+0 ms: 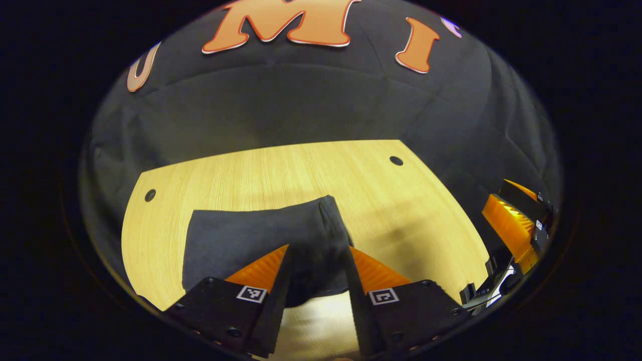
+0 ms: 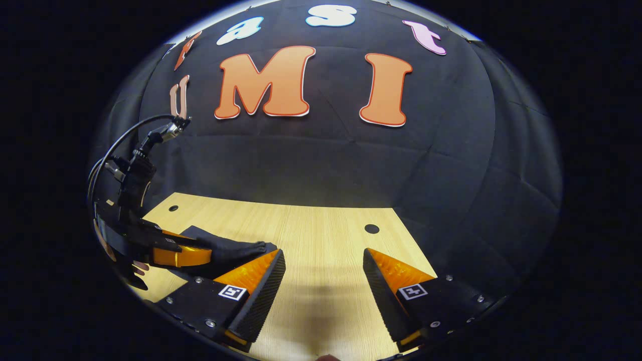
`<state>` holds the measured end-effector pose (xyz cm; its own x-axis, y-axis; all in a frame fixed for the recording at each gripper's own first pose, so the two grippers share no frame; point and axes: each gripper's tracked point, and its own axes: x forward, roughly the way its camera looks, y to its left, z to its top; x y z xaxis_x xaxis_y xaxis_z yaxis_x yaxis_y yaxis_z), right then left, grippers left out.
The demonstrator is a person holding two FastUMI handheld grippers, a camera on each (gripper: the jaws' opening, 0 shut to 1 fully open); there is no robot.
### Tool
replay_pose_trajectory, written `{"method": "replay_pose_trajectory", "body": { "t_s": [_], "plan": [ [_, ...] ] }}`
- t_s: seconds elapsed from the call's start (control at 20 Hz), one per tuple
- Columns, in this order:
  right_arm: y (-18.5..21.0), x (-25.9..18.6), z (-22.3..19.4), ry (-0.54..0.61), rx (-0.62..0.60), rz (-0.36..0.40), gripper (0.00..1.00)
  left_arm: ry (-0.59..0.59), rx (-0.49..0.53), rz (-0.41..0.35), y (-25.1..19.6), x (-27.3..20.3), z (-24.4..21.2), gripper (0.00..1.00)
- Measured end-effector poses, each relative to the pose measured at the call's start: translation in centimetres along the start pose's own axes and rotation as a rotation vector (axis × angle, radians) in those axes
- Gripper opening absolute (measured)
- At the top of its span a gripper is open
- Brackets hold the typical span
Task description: Grasp the waist and the cuffs of the jeans and fold them to make the two legs overlap; first hold the waist and fold one-third of the jeans toward the cuffs, then hold the cuffs and fold the remaining one-third in the same direction to finish folding.
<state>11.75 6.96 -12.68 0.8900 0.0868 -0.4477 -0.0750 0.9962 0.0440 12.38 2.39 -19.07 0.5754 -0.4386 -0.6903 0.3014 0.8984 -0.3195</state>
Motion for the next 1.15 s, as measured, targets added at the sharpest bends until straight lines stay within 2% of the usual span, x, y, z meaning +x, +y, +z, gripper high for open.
{"method": "replay_pose_trajectory", "body": {
  "t_s": [0.05, 0.1, 0.25, 0.3, 0.55, 0.65, 0.85, 1.05, 1.15],
  "plan": [
    [0.2, -0.2, 0.2, -0.007, -0.001, 0.007, 0.94, -0.025, 0.006, -0.005, -0.2, -0.8, 0.4, 0.63],
    [0.5, -0.4, 0.5, -0.016, -0.005, 0.012, 0.94, -0.052, 0.01, 0.003, -0.1, -1.6, 1.0, 0.72],
    [1.9, -0.9, 1.9, -0.058, -0.022, 0.032, 0.94, -0.146, -0.003, 0.052, 1.6, -4.9, 2.4, 0.92],
    [2.6, -1.2, 2.6, -0.077, -0.027, 0.044, 0.94, -0.184, -0.012, 0.067, 2.4, -6.4, 3.1, 0.9],
    [5.8, -2.9, 6.7, -0.213, -0.082, 0.079, 0.96, -0.407, -0.025, 0.195, 6.8, -14.6, 5.4, 0.92],
    [7.4, -3.6, 8.2, -0.278, -0.089, 0.106, 0.94, -0.476, -0.043, 0.236, 7.8, -17.4, 5.4, 0.92],
    [10.8, -5.0, 9.9, -0.359, -0.107, 0.174, 0.94, -0.6, -0.082, 0.276, 9.5, -23.3, 5.1, 0.95],
    [13.5, -5.9, 10.3, -0.398, -0.129, 0.237, 0.98, -0.789, 0.015, 0.404, 10.4, -28.8, 7.0, 0.94],
    [14.7, -6.2, 10.4, -0.407, -0.129, 0.263, 0.98, -0.836, 0.062, 0.465, 10.7, -30.3, 7.4, 0.95]
  ]
}}
